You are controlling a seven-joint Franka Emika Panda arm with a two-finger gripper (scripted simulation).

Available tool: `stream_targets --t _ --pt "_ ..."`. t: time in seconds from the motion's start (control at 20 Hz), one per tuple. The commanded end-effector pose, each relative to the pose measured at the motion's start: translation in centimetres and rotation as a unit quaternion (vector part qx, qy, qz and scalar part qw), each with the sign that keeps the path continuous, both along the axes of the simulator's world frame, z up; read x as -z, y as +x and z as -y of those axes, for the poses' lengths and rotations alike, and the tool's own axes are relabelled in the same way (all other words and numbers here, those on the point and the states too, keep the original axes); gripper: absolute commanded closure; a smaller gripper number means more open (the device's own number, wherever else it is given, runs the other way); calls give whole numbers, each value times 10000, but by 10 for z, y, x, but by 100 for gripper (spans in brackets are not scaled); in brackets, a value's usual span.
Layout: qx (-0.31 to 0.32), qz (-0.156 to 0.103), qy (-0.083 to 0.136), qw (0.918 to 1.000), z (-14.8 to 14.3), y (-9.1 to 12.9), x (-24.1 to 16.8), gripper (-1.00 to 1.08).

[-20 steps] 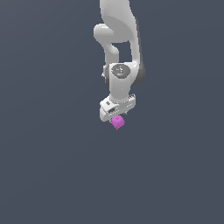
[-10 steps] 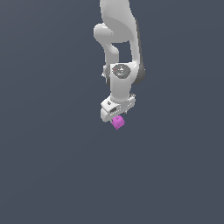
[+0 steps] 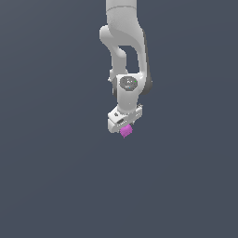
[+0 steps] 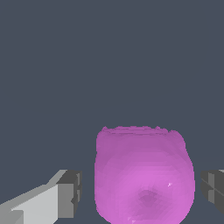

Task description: Pick up the object and move it to a goal position.

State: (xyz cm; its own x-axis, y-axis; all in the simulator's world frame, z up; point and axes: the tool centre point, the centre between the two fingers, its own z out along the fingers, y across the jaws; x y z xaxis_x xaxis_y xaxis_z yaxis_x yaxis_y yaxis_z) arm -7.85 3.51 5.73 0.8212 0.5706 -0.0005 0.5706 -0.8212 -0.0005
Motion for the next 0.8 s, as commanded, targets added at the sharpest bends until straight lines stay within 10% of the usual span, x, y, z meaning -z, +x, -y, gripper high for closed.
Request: stream_targets --t 0.0,0.25,0.3,0.75 --pt "-4 2 0 10000 0 0 10 -92" --pt "-8 3 0 10000 0 0 17 -92" --pt "-8 3 0 10000 0 0 17 108" --pt "-8 3 0 10000 0 0 17 108"
